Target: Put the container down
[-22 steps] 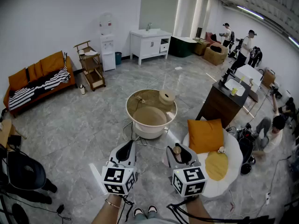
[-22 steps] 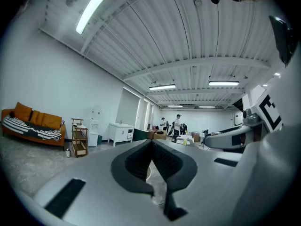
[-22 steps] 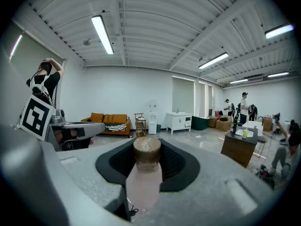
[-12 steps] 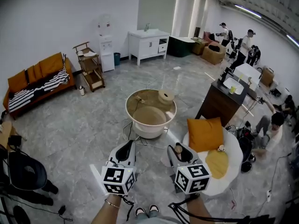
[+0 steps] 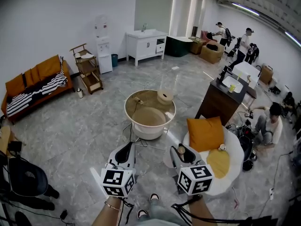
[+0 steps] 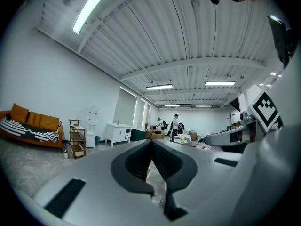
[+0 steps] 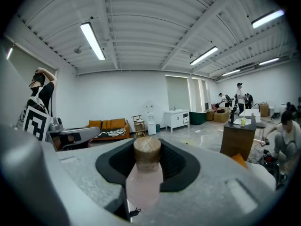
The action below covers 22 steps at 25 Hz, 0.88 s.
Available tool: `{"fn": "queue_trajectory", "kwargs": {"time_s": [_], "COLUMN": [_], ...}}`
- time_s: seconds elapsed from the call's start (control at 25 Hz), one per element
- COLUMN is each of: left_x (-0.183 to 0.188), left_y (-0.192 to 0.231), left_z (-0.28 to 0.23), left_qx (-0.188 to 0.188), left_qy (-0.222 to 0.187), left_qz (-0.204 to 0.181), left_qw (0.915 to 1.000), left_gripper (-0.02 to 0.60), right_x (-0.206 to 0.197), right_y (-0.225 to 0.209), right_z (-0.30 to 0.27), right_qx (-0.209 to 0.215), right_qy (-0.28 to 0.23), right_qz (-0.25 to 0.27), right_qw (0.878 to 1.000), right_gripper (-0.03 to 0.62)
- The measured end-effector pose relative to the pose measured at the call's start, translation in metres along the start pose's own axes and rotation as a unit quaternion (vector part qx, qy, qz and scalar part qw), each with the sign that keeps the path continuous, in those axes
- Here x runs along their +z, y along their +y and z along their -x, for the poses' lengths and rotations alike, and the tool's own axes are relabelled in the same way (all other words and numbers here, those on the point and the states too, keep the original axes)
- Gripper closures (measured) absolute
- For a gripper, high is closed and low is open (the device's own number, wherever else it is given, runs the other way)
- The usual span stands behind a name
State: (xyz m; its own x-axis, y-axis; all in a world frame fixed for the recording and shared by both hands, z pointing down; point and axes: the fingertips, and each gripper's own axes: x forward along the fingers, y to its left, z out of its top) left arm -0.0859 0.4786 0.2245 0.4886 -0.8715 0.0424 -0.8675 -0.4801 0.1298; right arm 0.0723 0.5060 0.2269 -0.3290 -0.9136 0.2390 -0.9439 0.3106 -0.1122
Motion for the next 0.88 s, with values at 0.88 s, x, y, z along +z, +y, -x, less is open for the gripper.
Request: {"fn": "queue_trajectory", "kwargs": {"time_s": [0.88], "left_x": [0.010], "left_y": [0.048], "left_z": [-0.133], "left_qx": [0.034], "left_qy": [-0.001], "left_qz": [0.002], "left_qw": [0.9994], "left_gripper": [0.586], "right_x": [0.033], "right_y": [-0.085], "right_z": [-0.126], "right_qx": [0.014], "right_qy": [0.011], "right_qz": [-0.003], "right_qw": [1.000], "right_gripper": [0.459]}}
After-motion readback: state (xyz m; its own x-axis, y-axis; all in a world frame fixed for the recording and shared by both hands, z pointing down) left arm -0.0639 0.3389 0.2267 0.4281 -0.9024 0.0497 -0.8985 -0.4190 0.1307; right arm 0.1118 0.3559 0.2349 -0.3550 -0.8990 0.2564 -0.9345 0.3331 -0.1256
